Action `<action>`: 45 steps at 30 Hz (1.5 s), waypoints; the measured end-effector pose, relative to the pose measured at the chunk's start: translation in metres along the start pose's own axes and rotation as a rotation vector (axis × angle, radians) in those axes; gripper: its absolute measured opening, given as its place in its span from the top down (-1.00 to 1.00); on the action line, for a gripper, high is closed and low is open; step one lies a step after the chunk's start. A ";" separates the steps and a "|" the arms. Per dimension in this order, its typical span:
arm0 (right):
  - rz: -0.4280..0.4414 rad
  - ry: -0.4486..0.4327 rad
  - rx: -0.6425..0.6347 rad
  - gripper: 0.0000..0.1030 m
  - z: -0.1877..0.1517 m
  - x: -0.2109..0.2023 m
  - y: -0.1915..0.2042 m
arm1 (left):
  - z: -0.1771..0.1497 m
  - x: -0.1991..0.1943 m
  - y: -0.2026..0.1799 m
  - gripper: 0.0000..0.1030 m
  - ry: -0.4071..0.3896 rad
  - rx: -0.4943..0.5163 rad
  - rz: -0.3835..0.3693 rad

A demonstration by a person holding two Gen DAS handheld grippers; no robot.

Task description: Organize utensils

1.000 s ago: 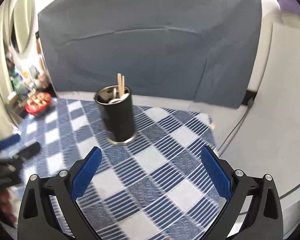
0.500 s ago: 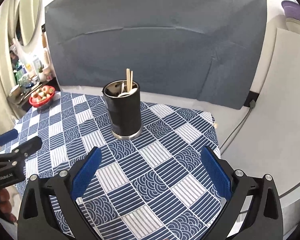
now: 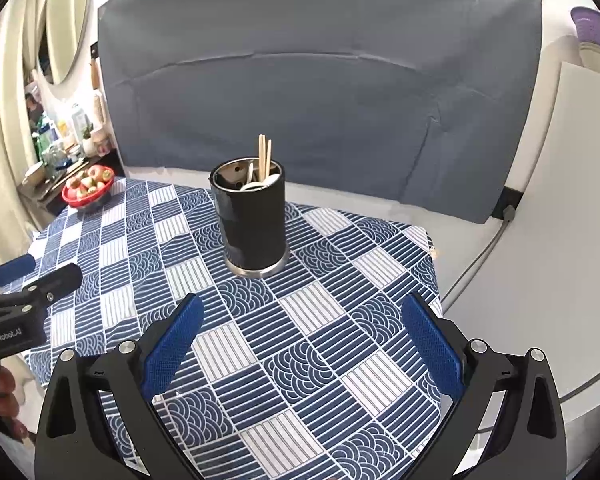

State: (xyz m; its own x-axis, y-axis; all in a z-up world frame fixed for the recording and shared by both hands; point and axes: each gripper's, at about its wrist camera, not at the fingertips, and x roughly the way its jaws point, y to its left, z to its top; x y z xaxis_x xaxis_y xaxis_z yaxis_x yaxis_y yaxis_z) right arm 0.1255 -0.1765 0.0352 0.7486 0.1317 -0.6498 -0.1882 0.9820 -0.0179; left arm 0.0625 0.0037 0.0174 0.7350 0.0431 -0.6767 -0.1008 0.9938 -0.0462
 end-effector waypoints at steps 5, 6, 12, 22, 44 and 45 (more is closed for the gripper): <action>0.004 0.005 0.000 -0.85 0.000 0.002 0.001 | 0.000 -0.001 -0.002 -0.89 -0.005 0.011 -0.002; 0.006 0.005 -0.001 -0.85 0.000 0.002 0.001 | 0.000 -0.001 -0.002 -0.89 -0.006 0.015 0.004; 0.017 0.007 -0.013 -0.85 0.000 0.004 0.004 | 0.001 -0.002 -0.002 -0.89 -0.014 0.013 0.002; -0.002 0.011 -0.015 -0.85 0.000 0.005 0.003 | 0.000 0.004 0.005 -0.89 0.006 -0.025 0.009; 0.004 0.022 -0.003 -0.85 -0.004 0.005 0.002 | 0.001 0.006 0.005 -0.89 0.014 -0.020 -0.008; 0.003 0.020 -0.004 -0.85 -0.003 0.004 0.003 | 0.002 0.007 0.005 -0.89 0.017 -0.022 -0.011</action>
State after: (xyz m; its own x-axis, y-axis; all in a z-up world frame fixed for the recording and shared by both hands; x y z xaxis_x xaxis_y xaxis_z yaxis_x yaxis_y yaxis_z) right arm 0.1260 -0.1738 0.0298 0.7352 0.1316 -0.6649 -0.1930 0.9810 -0.0192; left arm 0.0683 0.0096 0.0135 0.7244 0.0305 -0.6887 -0.1076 0.9918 -0.0692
